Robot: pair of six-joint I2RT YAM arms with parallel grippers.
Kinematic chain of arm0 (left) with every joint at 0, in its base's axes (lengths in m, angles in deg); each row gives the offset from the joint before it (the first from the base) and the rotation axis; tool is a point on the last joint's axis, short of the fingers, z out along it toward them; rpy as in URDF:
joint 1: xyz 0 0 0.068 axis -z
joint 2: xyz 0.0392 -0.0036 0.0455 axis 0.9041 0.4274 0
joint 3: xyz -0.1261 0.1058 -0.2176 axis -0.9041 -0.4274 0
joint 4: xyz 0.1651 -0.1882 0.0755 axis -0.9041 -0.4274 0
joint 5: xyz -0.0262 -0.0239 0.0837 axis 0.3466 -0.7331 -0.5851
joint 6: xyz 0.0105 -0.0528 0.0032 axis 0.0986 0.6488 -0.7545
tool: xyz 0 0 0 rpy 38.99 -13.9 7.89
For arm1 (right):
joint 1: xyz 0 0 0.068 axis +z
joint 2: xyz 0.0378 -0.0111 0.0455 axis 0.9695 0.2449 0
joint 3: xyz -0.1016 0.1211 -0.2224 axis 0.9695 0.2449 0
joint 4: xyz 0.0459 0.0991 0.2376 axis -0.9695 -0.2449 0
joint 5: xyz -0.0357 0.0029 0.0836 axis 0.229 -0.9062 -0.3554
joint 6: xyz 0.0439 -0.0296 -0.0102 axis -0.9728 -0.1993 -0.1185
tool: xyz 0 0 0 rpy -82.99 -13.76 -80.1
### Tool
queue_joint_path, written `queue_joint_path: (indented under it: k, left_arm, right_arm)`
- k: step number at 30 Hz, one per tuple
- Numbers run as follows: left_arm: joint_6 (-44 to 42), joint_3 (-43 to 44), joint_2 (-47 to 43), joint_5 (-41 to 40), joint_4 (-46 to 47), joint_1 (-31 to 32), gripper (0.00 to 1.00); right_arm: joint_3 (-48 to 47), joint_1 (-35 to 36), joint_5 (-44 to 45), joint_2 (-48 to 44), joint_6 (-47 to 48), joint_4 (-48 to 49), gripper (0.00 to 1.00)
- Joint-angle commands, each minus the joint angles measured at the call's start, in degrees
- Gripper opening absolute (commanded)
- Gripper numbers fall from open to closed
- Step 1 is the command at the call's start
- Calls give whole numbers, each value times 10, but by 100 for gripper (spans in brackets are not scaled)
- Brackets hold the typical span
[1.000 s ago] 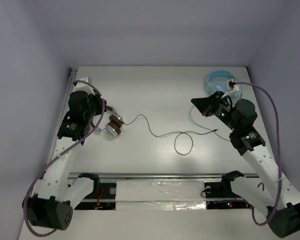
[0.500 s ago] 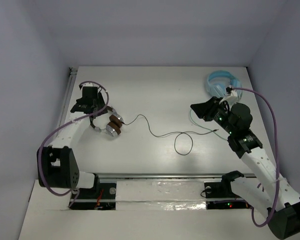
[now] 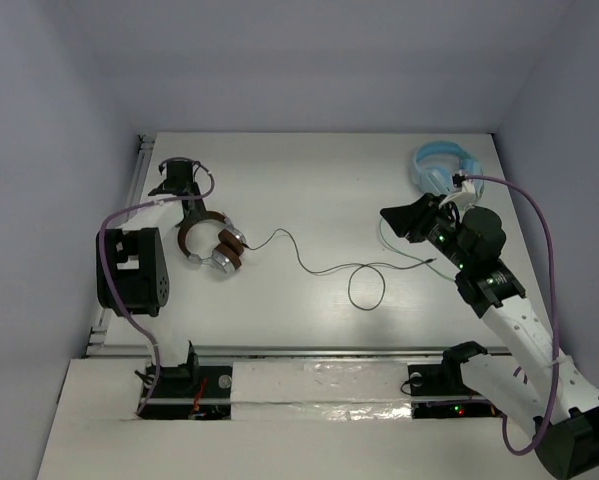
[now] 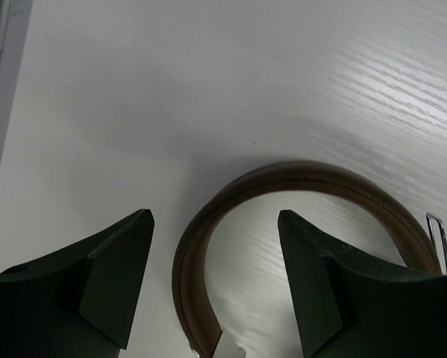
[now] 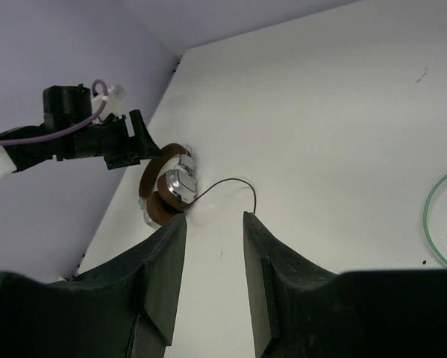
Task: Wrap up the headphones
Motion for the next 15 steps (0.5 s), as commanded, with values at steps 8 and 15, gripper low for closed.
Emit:
queue_joint_path:
  k: [8, 15]
  left_arm:
    - [-32, 24, 59, 34, 11, -13, 52]
    - [-21, -14, 19, 42, 2, -13, 22]
  right_arm:
    - [-2, 4, -5, -3, 12, 26, 41]
    - [-3, 4, -8, -1, 13, 27, 41]
